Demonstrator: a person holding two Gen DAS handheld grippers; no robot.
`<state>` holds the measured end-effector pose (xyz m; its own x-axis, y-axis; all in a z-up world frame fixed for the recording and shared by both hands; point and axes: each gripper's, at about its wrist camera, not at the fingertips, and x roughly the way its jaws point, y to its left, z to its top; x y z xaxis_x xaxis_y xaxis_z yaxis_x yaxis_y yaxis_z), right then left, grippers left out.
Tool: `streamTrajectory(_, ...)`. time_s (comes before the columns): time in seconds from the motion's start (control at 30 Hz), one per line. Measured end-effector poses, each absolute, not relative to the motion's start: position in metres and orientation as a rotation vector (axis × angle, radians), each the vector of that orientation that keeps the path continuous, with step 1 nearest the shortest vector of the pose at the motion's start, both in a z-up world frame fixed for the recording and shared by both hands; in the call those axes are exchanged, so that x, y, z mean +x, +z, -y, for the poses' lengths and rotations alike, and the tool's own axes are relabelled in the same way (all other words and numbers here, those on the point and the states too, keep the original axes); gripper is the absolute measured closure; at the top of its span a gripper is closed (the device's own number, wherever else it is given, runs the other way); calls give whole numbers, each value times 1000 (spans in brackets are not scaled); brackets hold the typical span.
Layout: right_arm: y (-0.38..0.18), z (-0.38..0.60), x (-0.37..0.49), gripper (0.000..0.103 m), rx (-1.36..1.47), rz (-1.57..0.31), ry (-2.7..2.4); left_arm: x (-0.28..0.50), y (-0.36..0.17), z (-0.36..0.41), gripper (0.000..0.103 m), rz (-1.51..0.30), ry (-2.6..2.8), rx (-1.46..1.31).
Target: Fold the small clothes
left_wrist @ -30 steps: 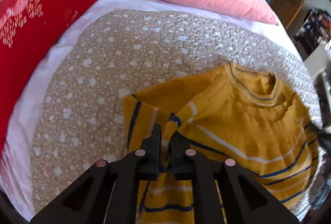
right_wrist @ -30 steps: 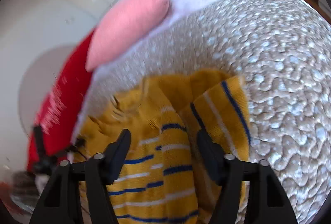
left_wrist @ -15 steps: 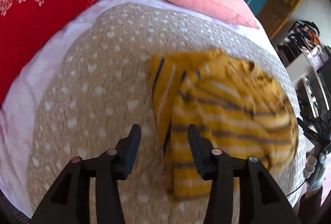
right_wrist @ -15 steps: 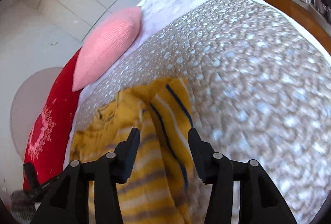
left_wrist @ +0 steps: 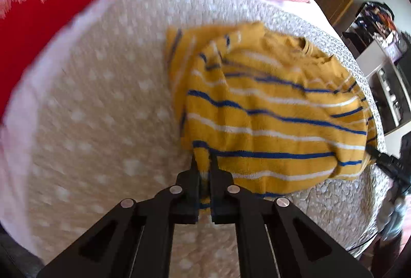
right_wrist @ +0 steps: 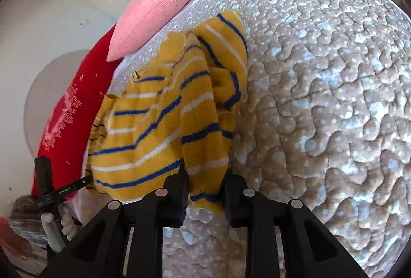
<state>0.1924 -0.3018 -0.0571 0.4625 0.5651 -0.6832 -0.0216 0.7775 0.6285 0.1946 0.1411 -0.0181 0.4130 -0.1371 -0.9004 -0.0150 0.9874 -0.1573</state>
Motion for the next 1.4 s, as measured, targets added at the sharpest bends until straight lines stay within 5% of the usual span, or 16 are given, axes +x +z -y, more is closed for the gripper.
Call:
streamTrajectory(0.23, -43, 329, 186, 89, 449, -1044, 217, 179, -23, -151, 94, -1170, 3, -106)
streamTrajectory(0.4, -45, 349, 170, 88, 484, -1043, 158, 165, -36, -177, 74, -1171, 29, -299)
streamTrajectory(0.6, 1, 323, 159, 76, 404, -928, 230, 133, -1, -187, 63, -1005, 37, -373)
streamTrajectory(0.83, 14, 210, 194, 76, 361, -962, 435, 134, -3, -158, 60, -913, -17, -451)
streamTrajectory(1.17, -50, 130, 283, 74, 301, -1142, 346, 156, -34, -189, 59, -850, 23, -521)
streamTrajectory(1.4, 14, 109, 268, 72, 192, -977, 316, 148, -57, -224, 56, -823, -36, -624)
